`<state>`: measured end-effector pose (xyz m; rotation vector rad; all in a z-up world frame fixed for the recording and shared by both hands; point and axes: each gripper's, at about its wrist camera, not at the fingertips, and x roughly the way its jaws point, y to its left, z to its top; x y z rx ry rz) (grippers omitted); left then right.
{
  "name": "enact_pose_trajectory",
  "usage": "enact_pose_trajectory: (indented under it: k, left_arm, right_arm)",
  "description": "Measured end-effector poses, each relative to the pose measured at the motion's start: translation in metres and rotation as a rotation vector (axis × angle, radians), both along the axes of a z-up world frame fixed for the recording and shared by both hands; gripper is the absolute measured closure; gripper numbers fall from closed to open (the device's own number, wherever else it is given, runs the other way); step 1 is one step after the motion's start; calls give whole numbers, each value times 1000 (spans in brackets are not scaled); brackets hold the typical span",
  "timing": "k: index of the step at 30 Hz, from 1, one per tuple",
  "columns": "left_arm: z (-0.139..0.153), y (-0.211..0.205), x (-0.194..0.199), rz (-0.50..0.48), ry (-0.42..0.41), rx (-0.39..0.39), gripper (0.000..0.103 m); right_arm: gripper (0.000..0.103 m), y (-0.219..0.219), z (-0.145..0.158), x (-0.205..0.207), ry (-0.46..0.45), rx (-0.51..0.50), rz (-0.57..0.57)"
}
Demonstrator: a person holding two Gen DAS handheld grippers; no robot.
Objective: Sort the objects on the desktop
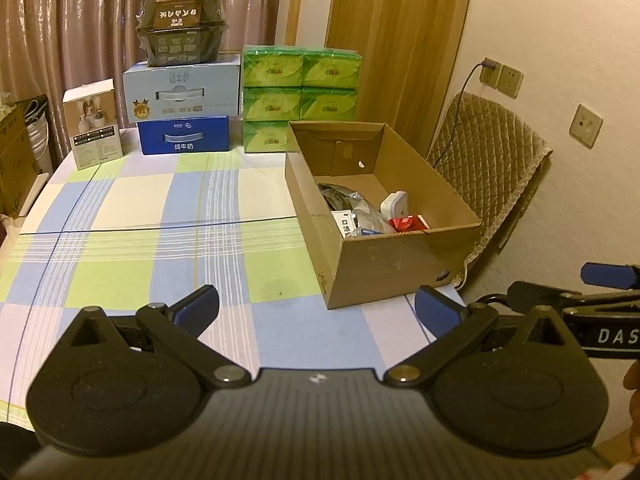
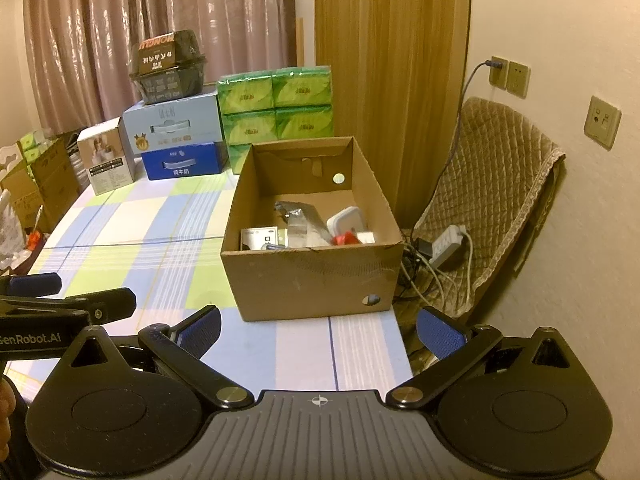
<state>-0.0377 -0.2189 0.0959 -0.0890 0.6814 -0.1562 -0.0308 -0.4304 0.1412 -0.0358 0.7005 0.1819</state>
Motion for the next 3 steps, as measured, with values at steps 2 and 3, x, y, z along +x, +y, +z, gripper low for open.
enact_pose_trajectory:
  k: [2,3]
  left_arm:
    - [0,3,-1,-1,-4,-14,1]
    - [0,4,-1,2,-6,-15,1]
  right_arm:
    - [2,0,-1,-1,1,1,0]
    - [2,0,-1,-1,1,1,0]
